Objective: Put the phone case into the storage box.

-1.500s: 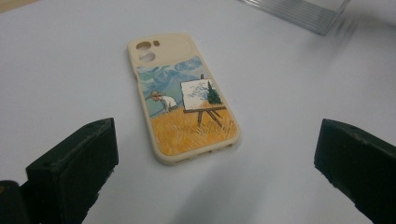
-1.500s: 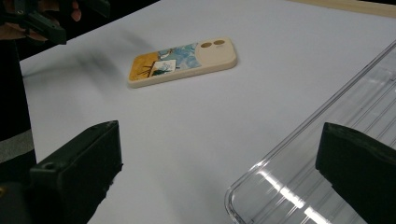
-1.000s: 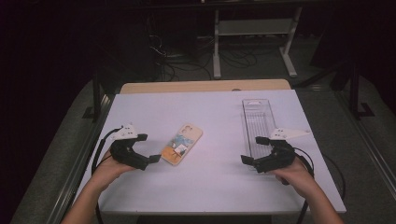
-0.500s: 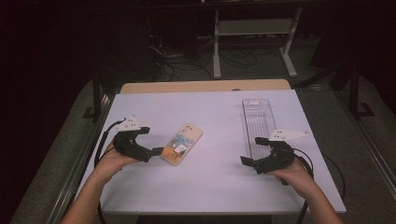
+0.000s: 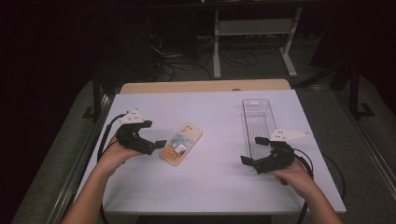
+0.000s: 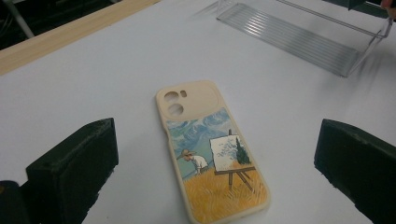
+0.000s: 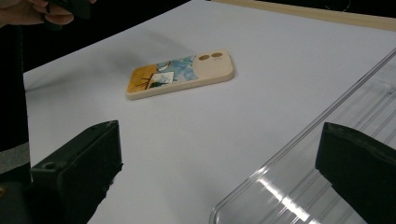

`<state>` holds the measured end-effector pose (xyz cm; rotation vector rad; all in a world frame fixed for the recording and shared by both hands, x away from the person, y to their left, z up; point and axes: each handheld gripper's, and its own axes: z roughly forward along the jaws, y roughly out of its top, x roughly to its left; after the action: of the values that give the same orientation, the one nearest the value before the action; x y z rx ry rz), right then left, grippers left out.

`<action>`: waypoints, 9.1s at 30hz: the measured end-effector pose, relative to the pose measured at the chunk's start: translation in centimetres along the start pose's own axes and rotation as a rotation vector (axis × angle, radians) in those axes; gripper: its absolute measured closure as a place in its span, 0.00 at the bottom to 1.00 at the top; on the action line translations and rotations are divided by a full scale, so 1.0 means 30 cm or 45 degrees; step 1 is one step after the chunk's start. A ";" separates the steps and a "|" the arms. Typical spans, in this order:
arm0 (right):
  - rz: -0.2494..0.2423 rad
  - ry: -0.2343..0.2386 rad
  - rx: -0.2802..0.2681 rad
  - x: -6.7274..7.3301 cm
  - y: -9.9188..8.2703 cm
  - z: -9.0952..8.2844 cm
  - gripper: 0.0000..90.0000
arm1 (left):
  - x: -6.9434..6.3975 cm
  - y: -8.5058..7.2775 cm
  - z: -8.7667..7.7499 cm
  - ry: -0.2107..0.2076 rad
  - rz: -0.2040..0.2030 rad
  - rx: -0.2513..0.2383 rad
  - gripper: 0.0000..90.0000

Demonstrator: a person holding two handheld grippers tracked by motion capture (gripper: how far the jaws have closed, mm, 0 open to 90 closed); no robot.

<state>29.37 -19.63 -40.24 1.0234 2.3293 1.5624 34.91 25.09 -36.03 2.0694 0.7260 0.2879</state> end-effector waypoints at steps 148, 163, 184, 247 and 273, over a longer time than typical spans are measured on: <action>-0.011 -0.008 -0.006 0.000 -0.002 0.002 0.00 | -0.086 -0.121 0.377 0.270 -0.098 0.287 0.09; -0.009 -0.005 -0.005 0.000 -0.002 0.002 0.00 | -0.079 -0.117 0.369 0.263 -0.086 0.296 0.12; -0.020 -0.009 0.003 0.002 -0.001 0.002 0.00 | -0.067 -0.061 0.289 0.168 -0.012 0.265 0.12; -0.216 0.202 0.132 -0.014 0.273 0.113 0.00 | -0.056 0.046 0.129 -0.359 0.275 0.171 0.13; -0.308 0.391 0.223 0.019 0.355 0.247 0.00 | -0.061 0.090 0.182 -0.526 0.363 0.255 0.13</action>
<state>37.29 -11.30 -34.19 0.5303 2.7121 1.5327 36.99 19.13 -36.81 2.3230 0.2159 -0.0622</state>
